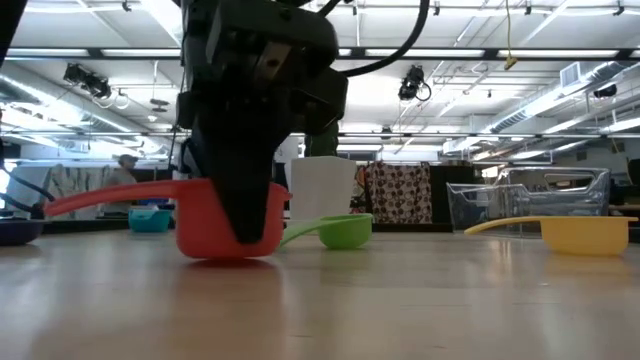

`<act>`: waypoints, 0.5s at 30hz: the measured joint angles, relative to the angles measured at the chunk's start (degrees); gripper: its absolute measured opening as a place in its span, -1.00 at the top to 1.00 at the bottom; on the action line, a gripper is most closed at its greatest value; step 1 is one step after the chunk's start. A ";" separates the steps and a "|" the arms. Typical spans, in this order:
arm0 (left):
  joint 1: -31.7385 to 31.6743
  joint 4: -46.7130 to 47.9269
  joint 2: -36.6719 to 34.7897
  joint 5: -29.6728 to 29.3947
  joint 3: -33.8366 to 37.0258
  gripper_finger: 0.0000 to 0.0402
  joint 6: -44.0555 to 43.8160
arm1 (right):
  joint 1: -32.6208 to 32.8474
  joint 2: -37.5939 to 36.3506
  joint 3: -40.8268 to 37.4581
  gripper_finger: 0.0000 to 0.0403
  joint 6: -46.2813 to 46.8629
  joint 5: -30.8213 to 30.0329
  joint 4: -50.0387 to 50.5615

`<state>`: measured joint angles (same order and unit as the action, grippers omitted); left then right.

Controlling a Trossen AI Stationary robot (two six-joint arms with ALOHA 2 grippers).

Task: Nest measuring cups in basket
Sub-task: Move the red measuring cup to the center of the table

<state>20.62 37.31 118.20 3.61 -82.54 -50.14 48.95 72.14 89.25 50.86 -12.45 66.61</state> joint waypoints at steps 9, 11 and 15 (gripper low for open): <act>-0.13 -2.13 -3.10 4.84 0.25 0.72 0.29 | 0.00 0.00 0.00 0.46 0.10 0.63 0.03; -0.17 -2.44 -3.58 4.49 0.24 0.71 0.31 | 0.00 0.00 0.00 0.46 0.09 0.68 0.04; -0.33 -2.66 -3.69 4.14 0.17 0.71 1.17 | 0.00 0.00 0.00 0.46 0.01 0.68 0.12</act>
<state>20.29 34.65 114.51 7.75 -82.37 -48.97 48.95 72.14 89.25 50.87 -11.77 66.73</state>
